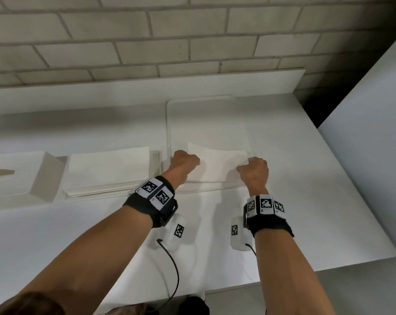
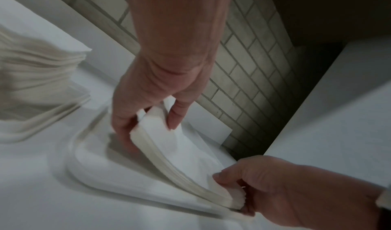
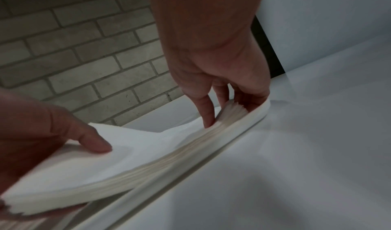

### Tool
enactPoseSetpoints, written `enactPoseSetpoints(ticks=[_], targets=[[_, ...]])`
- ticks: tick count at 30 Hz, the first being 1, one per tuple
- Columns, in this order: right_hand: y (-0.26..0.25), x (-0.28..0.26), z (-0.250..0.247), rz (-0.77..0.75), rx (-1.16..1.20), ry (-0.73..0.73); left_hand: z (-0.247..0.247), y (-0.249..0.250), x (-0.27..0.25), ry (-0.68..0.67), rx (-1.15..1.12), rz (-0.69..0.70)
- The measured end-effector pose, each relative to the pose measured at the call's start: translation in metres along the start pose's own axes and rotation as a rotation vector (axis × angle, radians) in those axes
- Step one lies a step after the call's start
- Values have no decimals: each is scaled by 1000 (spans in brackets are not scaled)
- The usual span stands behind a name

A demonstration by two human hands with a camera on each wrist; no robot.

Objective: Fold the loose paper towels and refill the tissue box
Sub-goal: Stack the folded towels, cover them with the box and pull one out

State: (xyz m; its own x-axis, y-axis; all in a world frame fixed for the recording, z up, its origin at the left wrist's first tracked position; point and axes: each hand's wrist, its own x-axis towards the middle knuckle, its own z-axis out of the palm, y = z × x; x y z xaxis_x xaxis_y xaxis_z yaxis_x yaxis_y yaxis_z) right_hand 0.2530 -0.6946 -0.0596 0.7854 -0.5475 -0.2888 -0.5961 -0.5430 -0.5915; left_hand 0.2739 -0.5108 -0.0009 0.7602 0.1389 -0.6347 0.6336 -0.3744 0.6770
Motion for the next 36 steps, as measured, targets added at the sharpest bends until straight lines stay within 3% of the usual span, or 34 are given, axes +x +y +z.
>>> enactPoseSetpoints(ticks=[4,7,10,12,14,18,21,24,27,31,36], targets=[[-8,-14,-19,-3,183,-24,-9,10,-21,-82,-238,103],[-17,-29,-32,106,588,-48,-26,27,-44,-150,-393,217],[-23,-38,-37,277,1080,-353,-56,38,-68,-235,-505,312],[-31,-49,-42,310,1237,-550,-81,33,-76,-248,-535,337],[-44,-65,-44,240,1228,-662,-108,19,-78,-210,-545,326],[-72,-104,-32,64,1061,-692,-156,-30,-76,-111,-538,253],[-89,-137,-12,10,961,-798,-191,-69,-84,-86,-562,228],[-100,-165,14,-35,847,-953,-225,-110,-89,-130,-630,164],[-104,-182,38,-41,800,-1015,-252,-143,-85,-201,-669,44],[-100,-199,64,-88,694,-970,-261,-169,-78,-221,-530,68],[-80,-217,90,-214,605,-648,-250,-202,-64,-21,-347,269]])
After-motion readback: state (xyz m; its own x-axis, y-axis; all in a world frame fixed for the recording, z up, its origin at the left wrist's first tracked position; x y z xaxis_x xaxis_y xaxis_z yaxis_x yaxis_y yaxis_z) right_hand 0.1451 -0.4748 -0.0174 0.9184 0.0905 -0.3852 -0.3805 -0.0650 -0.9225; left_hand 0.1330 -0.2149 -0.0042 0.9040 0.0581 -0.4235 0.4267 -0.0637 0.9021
